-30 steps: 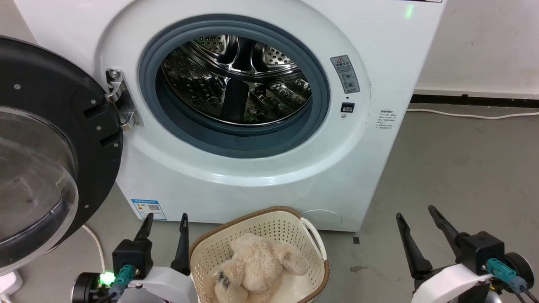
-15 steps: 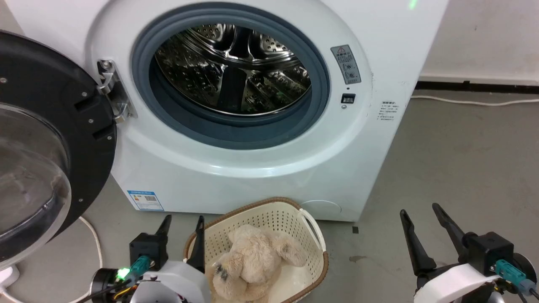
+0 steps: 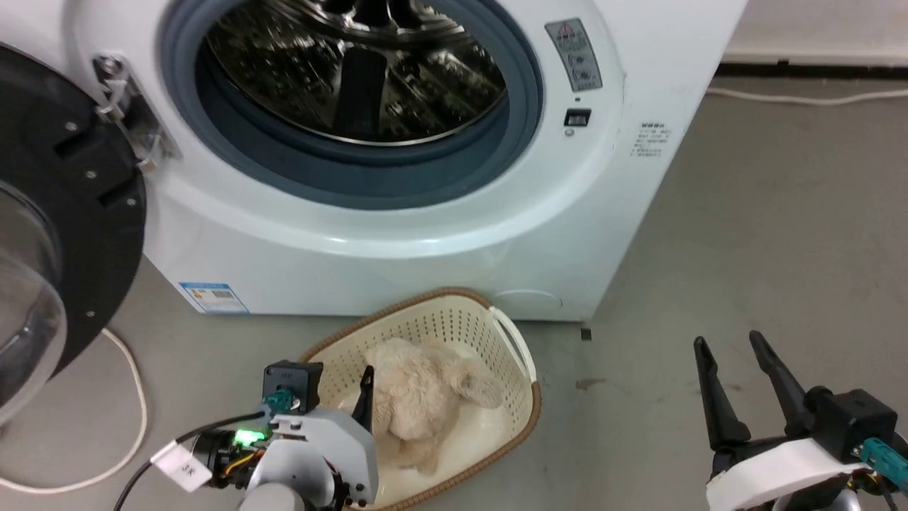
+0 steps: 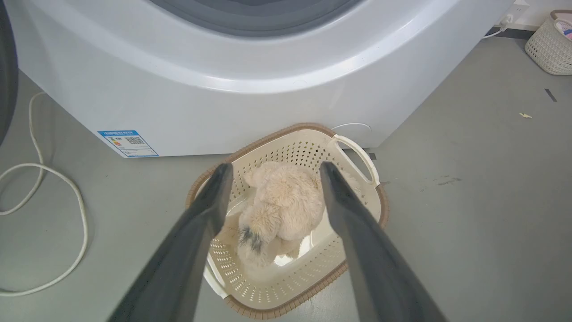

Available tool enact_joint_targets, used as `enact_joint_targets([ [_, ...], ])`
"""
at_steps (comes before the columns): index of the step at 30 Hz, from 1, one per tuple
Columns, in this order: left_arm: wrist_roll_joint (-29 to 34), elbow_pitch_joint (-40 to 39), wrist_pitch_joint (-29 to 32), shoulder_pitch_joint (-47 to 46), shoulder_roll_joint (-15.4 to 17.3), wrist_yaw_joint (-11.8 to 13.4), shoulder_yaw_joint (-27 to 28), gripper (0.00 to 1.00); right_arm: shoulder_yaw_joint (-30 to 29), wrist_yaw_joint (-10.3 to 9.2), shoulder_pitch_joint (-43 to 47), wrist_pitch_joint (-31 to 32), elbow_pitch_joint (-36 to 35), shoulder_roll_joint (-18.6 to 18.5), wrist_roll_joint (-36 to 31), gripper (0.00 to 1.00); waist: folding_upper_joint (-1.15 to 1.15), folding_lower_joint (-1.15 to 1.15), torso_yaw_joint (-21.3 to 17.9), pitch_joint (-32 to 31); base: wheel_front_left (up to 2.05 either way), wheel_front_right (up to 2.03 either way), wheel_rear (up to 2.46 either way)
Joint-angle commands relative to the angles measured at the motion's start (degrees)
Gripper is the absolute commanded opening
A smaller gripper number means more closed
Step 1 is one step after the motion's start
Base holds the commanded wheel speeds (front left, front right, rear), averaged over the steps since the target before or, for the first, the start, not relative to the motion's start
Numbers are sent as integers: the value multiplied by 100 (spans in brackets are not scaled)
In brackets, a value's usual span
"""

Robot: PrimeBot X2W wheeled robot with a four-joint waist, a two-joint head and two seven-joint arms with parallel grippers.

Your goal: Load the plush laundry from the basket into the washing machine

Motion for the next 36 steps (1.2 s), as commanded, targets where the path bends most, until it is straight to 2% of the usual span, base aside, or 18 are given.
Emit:
enact_joint_targets([
  [1, -107, 144, 55, -181, 54, 36, -58, 100, -16, 2, -142, -69, -26, -4, 82, 100, 0, -1, -50, 148, 0, 0, 0],
  [13, -389, 816, 276, -676, 187, 189, -169, 100, -55, 3, -295, -219, -114, -5, 345, 100, 0, -1, -170, 835, 0, 0, 0],
  [28, -542, 1558, 666, -1428, 501, 361, -515, 100, -175, 3, -397, -399, -376, -6, 647, 100, 0, -1, -168, 1845, 0, 0, 0],
  [36, -665, 1822, 776, -1800, 553, 471, -645, 100, -218, 3, -416, -483, -458, -7, 779, 100, 0, -1, -149, 2291, 0, 0, 0],
])
